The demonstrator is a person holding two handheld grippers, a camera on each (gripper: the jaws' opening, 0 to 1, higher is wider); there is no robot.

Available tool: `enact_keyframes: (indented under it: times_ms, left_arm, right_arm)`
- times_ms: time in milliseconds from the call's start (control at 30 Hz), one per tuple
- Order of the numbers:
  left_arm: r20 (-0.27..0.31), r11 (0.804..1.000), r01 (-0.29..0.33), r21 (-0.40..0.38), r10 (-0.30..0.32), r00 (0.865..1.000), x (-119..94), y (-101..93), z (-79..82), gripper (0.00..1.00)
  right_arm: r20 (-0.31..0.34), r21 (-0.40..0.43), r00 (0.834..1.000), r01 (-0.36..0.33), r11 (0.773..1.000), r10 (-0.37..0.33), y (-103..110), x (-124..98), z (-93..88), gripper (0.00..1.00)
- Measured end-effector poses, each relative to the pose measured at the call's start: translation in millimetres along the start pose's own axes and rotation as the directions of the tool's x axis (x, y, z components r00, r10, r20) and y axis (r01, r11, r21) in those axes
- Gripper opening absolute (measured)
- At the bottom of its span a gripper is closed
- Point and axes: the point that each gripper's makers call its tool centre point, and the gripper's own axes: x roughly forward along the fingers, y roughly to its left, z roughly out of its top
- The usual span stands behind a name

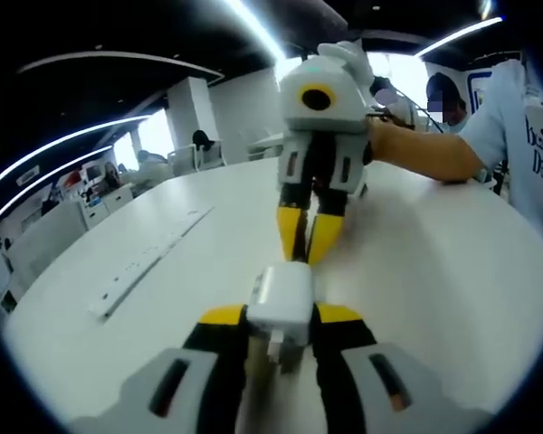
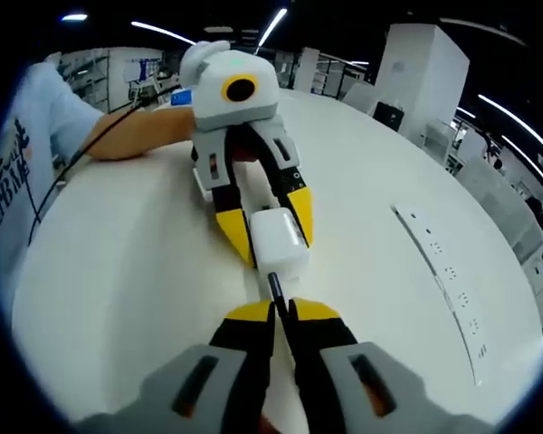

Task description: Plug the desk Type‑C cable into the charger adapter.

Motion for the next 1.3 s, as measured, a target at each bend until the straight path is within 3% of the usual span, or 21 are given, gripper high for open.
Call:
enact_keyframes:
  times_ms: [567,1300]
  left_arm:
    - [0.021,0.996,-0.087,-0.017,0.088,0.996,-9,20.0,2.9,0.28]
    - [0.013,0.991,-0.130,-0.017,0.130,0.991,-14,31.7,-0.2,0.26]
  right_arm:
    - [0.021,0.011,0.996,0.089,0.996,-0.089,-16,-1,-2.0,0.09]
    - [0.057,-0.021,0.990,0.132,0.991,-0.131,-28,3,0.5,0.10]
